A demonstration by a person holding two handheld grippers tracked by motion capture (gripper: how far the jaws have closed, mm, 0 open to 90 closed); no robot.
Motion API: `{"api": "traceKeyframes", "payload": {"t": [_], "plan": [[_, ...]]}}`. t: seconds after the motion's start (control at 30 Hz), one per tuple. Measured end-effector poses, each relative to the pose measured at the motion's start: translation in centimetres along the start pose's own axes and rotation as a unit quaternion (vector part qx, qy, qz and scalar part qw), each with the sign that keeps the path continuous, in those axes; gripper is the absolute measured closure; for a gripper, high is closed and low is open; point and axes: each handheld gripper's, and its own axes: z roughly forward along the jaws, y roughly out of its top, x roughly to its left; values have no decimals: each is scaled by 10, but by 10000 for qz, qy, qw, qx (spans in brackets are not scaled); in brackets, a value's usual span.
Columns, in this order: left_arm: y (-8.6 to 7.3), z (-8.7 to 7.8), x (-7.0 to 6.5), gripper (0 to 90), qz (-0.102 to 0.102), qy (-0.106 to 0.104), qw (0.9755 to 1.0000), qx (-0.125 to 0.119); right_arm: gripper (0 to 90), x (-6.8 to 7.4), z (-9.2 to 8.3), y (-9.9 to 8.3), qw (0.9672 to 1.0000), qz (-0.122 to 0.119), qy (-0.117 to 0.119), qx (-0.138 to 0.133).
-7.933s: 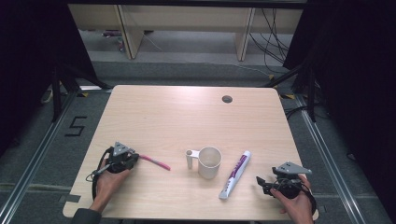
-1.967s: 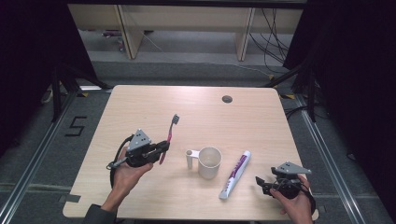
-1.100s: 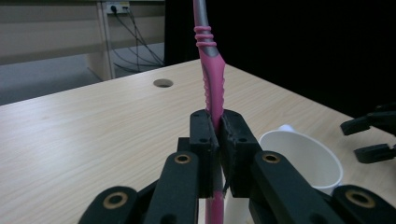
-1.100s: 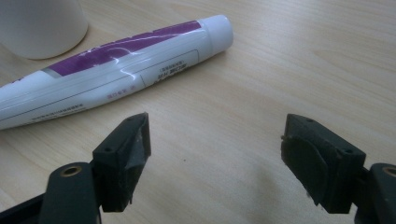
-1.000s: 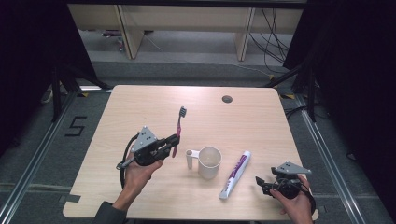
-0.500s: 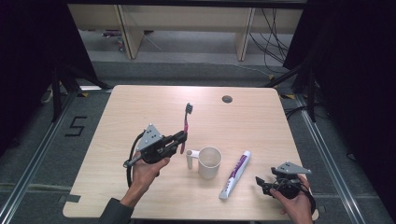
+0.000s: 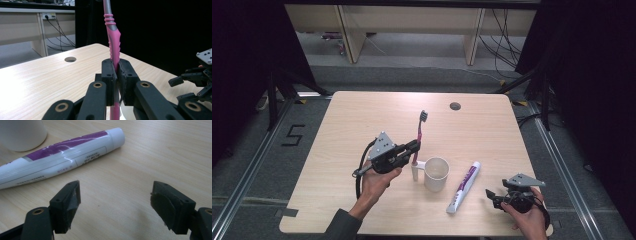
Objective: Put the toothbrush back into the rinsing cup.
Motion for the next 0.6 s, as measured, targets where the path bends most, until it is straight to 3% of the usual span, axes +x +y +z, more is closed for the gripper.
{"api": "traceKeyframes", "payload": {"t": [0.07,0.1,0.2,0.3,0.6], "plan": [[-1,2,2,831,27,-35,10000,2,250,-1,1,0,9999,-133,25,-71],[-2,2,2,831,20,-16,10000,12,250,0,0,0,10000,-29,-50,8],[-5,3,3,831,1,12,10000,50,250,-2,1,0,9999,-138,35,-79],[-8,3,5,831,19,18,10000,68,250,0,0,0,10000,-32,-48,11],[-18,3,6,830,28,66,10000,8,250,-1,1,0,9999,-131,-20,-42]]}}
